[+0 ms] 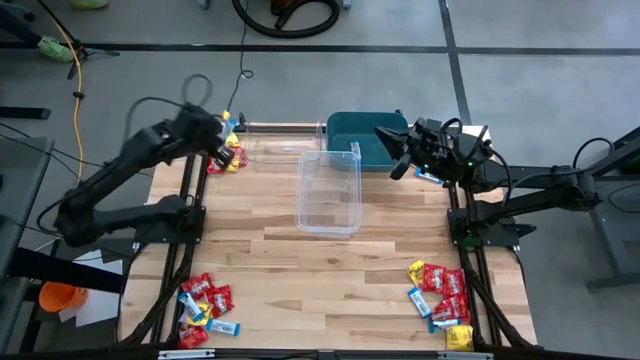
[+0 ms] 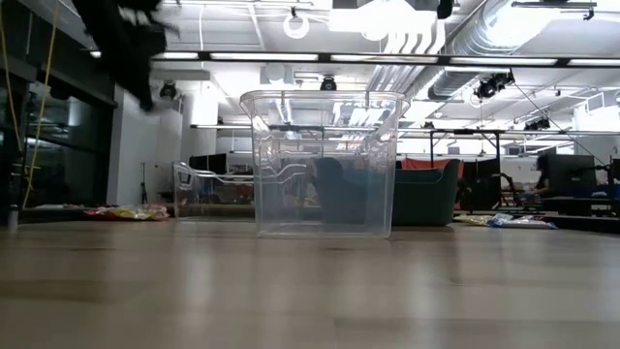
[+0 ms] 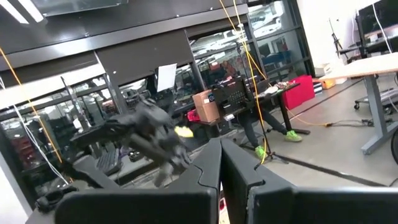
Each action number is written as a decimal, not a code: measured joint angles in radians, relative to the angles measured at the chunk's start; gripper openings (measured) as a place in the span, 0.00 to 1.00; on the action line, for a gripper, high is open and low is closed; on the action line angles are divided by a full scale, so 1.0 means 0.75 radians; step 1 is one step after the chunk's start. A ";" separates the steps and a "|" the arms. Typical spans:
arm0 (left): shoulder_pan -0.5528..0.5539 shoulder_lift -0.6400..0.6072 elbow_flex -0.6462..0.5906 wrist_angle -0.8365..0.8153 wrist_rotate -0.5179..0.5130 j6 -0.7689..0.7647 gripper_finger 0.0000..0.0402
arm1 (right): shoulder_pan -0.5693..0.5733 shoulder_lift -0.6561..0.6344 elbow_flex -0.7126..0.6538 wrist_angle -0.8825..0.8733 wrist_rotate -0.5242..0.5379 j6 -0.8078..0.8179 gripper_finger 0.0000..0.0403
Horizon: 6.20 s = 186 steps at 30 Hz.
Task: Sort candy
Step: Put the white chocolate into the blue bin
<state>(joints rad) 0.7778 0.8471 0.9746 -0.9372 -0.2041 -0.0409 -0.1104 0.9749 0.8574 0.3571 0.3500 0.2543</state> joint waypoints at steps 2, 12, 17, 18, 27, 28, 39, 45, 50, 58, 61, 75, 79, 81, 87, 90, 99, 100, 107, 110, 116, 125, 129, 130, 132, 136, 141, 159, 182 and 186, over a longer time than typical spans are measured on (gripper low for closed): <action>0.000 -0.076 0.024 0.105 0.108 -0.054 0.00 | 0.000 -0.001 0.000 0.000 0.000 -0.002 0.00; -0.278 -0.148 0.028 0.664 0.330 -0.222 0.00 | 0.000 -0.001 0.000 -0.001 -0.012 -0.026 0.00; -0.521 -0.034 0.027 0.897 0.346 -0.157 0.00 | -0.001 -0.001 0.000 -0.001 -0.067 -0.049 0.00; -0.572 -0.010 0.027 0.947 0.352 -0.143 0.00 | -0.001 -0.001 0.000 -0.001 -0.080 -0.060 0.00; -0.870 0.231 0.026 1.342 0.310 -0.093 0.00 | -0.001 -0.001 0.000 -0.001 -0.192 -0.082 0.00; -0.881 0.255 0.026 1.359 0.309 -0.093 0.00 | -0.001 -0.001 0.000 -0.001 -0.200 -0.082 0.00; -0.895 0.338 0.025 1.454 0.292 -0.104 0.00 | -0.001 -0.001 0.000 -0.001 -0.226 -0.082 0.00; -0.887 0.499 0.026 1.659 0.291 -0.082 0.00 | -0.001 -0.004 0.000 0.047 -0.286 -0.105 0.00; -0.826 0.746 0.076 1.833 0.291 -0.068 0.00 | -0.001 -0.042 -0.001 0.048 -0.291 -0.106 0.00; -0.670 1.151 0.479 1.566 0.350 0.106 0.00 | -0.001 -0.089 -0.001 0.049 -0.288 -0.106 0.00; -0.621 1.289 0.625 1.466 0.328 0.101 0.02 | -0.001 -0.090 -0.001 0.044 -0.288 -0.106 0.00; -0.520 1.515 0.801 1.223 0.254 0.096 0.31 | 0.000 -0.090 -0.001 0.027 -0.286 -0.166 0.00; -0.522 1.466 0.801 1.173 0.225 0.095 0.41 | 0.000 -0.090 -0.001 0.025 -0.245 -0.166 0.00; -0.521 1.404 0.800 1.107 0.224 0.082 0.45 | 0.000 -0.090 -0.001 0.024 -0.196 -0.166 0.00; -0.496 1.147 0.792 0.800 0.310 0.031 0.48 | -0.011 -0.090 -0.001 -0.014 -0.102 -0.173 0.04; -0.499 0.982 0.695 0.784 0.387 -0.010 0.49 | -0.026 -0.090 -0.001 -0.066 -0.101 -0.165 0.11; -0.647 0.356 -0.026 1.410 0.404 -0.251 0.49 | -0.040 -0.087 -0.001 -0.131 -0.153 -0.125 0.29; -0.674 0.298 -0.108 1.510 0.400 -0.291 0.49 | -0.040 -0.086 -0.001 -0.134 -0.171 -0.112 0.30; -0.816 0.068 -0.430 1.851 0.319 -0.366 0.49 | -0.040 -0.052 -0.001 -0.191 -0.291 -0.012 0.30; -0.834 0.036 -0.452 1.847 0.316 -0.250 0.49 | -0.040 -0.040 -0.001 -0.209 -0.299 0.009 0.30; -0.837 0.020 -0.451 1.856 0.315 -0.222 0.49 | -0.040 -0.043 -0.001 -0.236 -0.288 0.046 0.30; -0.837 0.021 -0.451 1.848 0.305 -0.223 0.49 | -0.196 0.021 0.366 -1.347 0.160 0.190 0.30; -0.837 0.021 -0.451 1.842 0.287 -0.223 0.49 | -0.356 0.062 0.510 -1.856 0.300 0.476 0.30; -0.835 0.021 -0.451 1.835 0.286 -0.223 0.49 | -0.400 0.068 0.515 -1.971 0.299 0.543 0.30; -0.831 0.021 -0.451 1.822 0.286 -0.223 0.49 | -0.480 0.069 0.479 -2.146 0.275 0.636 0.30; -0.814 0.021 -0.451 1.817 0.286 -0.223 0.49 | -0.589 0.023 0.272 -2.216 0.103 0.707 0.30; -0.791 0.021 -0.451 1.817 0.287 -0.225 0.49 | -0.715 0.009 0.001 -2.006 -0.124 0.589 0.30; -0.789 0.021 -0.451 1.819 0.286 -0.258 0.49 | -0.921 0.503 -0.143 -1.780 -0.179 -0.175 0.30; -0.789 0.021 -0.449 1.851 0.287 -0.258 0.49 | -0.920 0.829 -0.141 -1.605 0.001 -0.380 0.30; -0.789 0.021 -0.449 1.851 0.287 -0.258 0.49 | -0.920 0.840 -0.139 -1.600 -0.011 -0.459 0.30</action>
<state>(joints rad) 0.1860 0.8627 0.6376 0.4513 0.0109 -0.2344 -0.8006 1.6052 0.7532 -0.8433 0.3414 -0.0902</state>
